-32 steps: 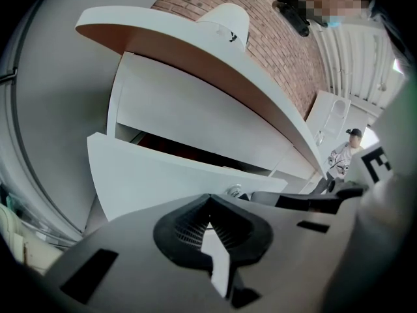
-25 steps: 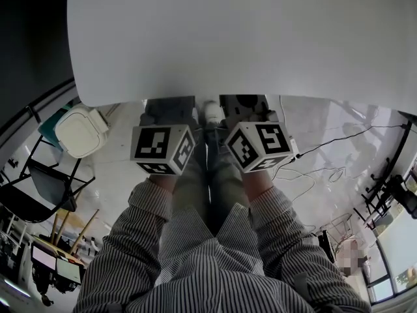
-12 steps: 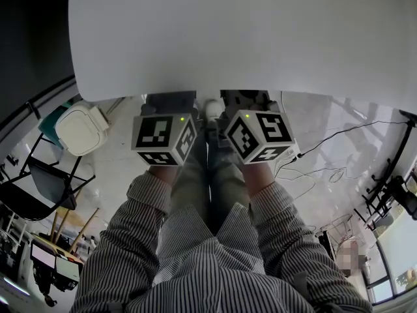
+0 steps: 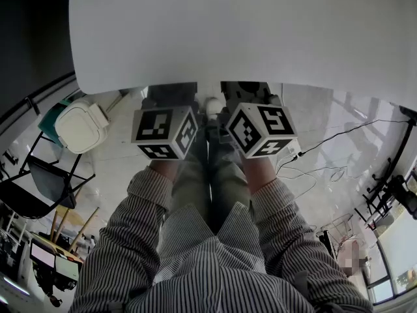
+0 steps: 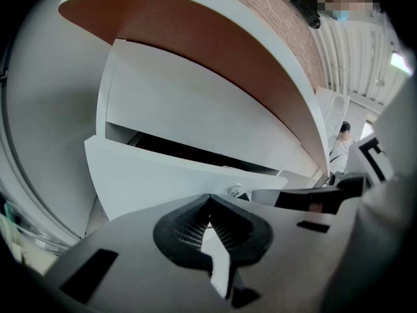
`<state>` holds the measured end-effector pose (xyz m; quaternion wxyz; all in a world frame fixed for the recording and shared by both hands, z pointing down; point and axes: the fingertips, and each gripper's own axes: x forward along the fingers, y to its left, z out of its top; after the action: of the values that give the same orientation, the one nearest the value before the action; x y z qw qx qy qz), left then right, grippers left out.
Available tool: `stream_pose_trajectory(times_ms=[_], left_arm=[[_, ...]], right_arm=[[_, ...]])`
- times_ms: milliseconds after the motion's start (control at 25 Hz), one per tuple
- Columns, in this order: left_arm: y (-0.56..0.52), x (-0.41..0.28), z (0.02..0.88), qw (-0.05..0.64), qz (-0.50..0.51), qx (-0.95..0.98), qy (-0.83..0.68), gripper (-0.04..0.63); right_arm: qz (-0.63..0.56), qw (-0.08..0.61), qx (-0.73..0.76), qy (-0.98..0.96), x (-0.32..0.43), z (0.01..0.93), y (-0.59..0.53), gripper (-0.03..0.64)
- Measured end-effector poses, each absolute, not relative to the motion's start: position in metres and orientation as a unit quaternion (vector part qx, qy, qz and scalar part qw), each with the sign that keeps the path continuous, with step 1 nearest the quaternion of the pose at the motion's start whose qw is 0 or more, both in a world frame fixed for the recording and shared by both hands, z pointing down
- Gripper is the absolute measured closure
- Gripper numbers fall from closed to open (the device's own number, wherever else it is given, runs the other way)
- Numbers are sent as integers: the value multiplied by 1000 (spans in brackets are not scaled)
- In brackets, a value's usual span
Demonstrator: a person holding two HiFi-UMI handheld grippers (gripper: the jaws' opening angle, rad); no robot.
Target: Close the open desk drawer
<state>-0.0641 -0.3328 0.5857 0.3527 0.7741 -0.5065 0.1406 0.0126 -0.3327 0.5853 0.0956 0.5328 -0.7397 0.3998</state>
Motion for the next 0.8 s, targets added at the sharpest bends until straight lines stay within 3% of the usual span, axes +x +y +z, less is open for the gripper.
stream_pose_trajectory(times_ms=[800], left_arm=[[-304, -60, 530, 308, 107, 791, -518, 583]], right_arm=[[363, 67, 547, -751, 28, 537, -301, 600]])
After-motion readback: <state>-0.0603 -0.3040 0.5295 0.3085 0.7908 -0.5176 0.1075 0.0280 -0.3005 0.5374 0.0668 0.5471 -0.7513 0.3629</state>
